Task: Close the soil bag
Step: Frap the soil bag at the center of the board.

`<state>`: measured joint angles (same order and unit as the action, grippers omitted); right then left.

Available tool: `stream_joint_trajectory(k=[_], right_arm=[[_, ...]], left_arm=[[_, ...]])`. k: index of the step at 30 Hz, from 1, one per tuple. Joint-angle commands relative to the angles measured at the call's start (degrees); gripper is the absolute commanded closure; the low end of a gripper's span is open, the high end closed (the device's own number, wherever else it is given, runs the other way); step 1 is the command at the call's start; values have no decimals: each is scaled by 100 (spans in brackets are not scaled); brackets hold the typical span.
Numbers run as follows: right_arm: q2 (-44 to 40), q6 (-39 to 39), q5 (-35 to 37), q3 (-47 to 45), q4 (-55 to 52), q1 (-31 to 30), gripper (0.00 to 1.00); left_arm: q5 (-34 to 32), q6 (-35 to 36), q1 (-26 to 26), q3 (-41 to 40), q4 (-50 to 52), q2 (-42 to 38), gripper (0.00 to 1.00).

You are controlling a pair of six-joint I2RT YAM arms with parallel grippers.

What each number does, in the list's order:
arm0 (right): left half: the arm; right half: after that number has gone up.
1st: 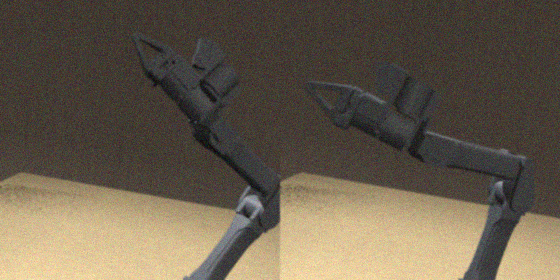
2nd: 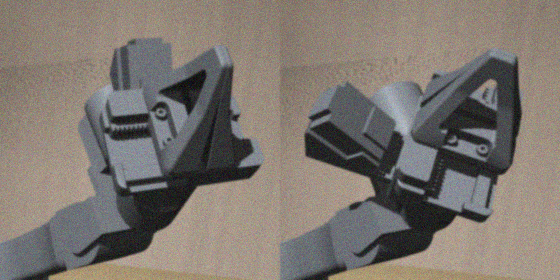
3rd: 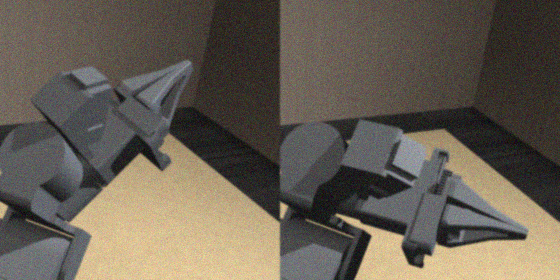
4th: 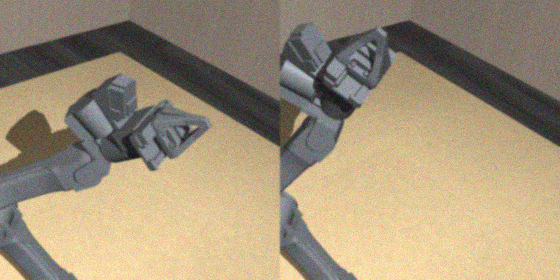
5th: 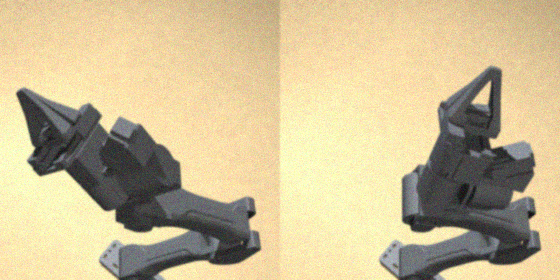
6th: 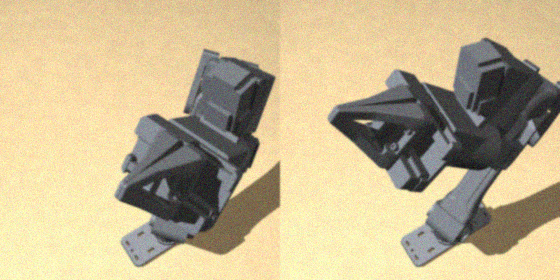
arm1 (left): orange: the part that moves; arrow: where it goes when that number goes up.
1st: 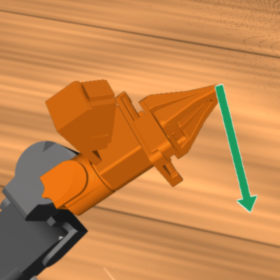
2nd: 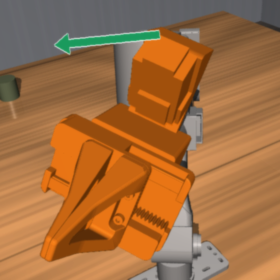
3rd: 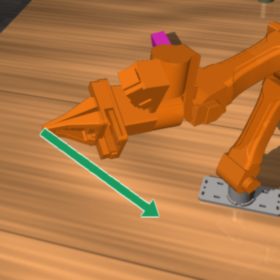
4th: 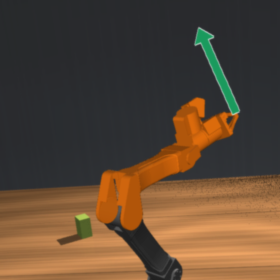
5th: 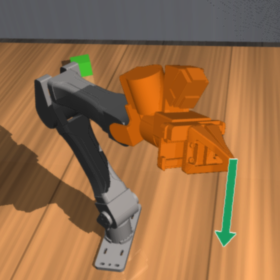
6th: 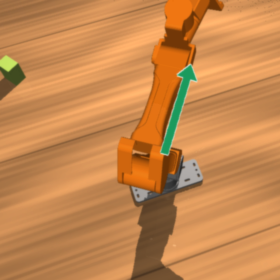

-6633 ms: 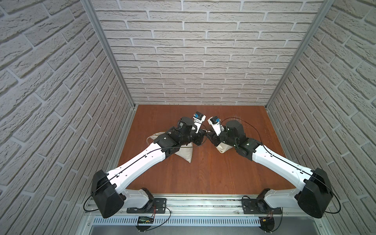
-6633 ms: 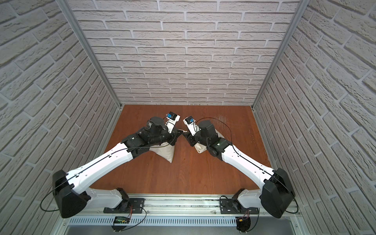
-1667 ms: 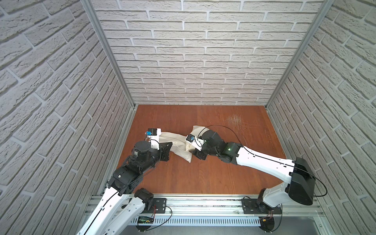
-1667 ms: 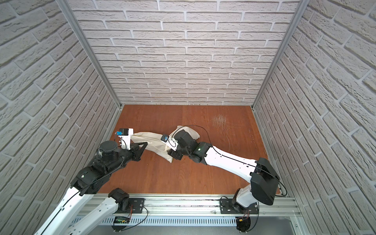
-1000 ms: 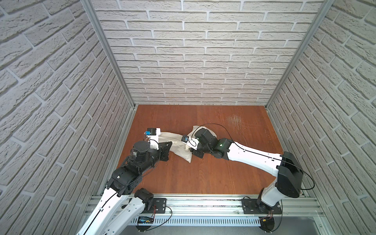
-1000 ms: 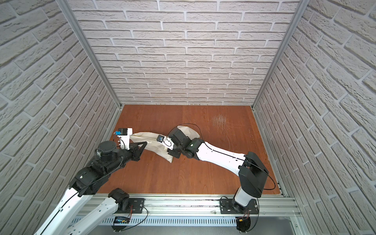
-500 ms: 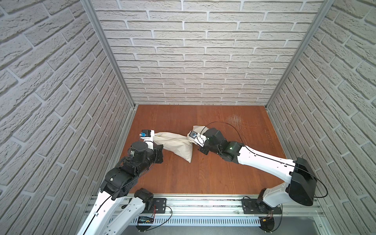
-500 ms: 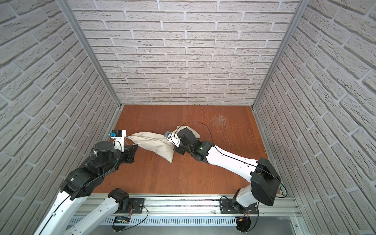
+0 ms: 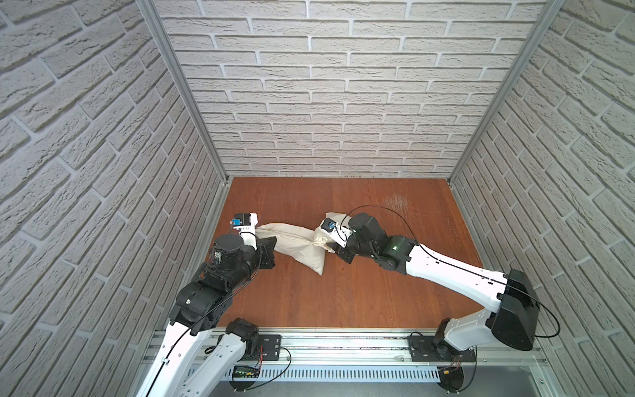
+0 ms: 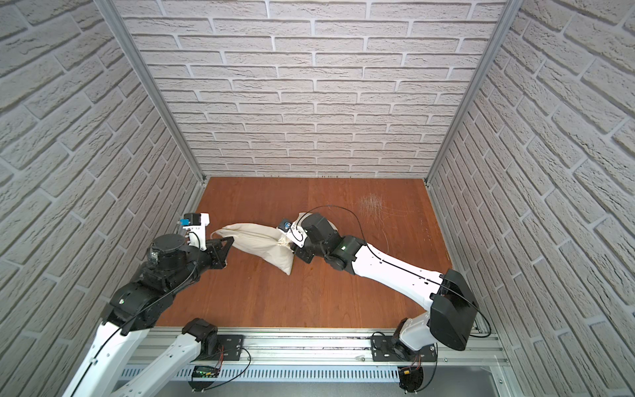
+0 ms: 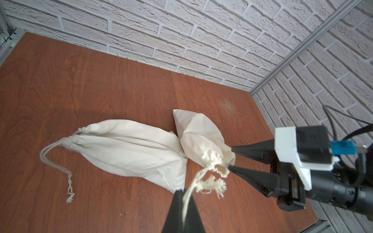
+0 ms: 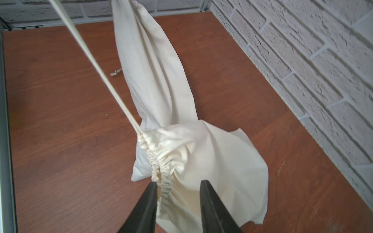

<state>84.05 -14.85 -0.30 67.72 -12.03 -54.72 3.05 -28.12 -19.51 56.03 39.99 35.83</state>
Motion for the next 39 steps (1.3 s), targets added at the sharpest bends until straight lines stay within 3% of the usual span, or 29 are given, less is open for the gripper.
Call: stream_joint_trajectory(k=[1,5,9,18,24,28,39], right_arm=[[234,63,-468,313,295,-218,49],[717,-83,-541,787,218,-366,39],[1076,-183,-388,1073,162,-414,38],[1344,-319,-5,1332,-44,-411,60],[1444,-388,207,1436,-208,-411,83],[1518,-555,932,1227,-427,-346,90],[1625,-363,3227,46,-1570,784,84]], left_arm=[[56,-28,37,110,-408,-49,100],[99,-23,35,110,-397,-58,100],[86,-19,35,113,-388,-107,100],[84,2,35,119,-361,-152,100],[35,3,35,155,-333,-152,100],[-174,1,41,353,-186,-226,100],[-392,255,118,1658,96,-92,100]])
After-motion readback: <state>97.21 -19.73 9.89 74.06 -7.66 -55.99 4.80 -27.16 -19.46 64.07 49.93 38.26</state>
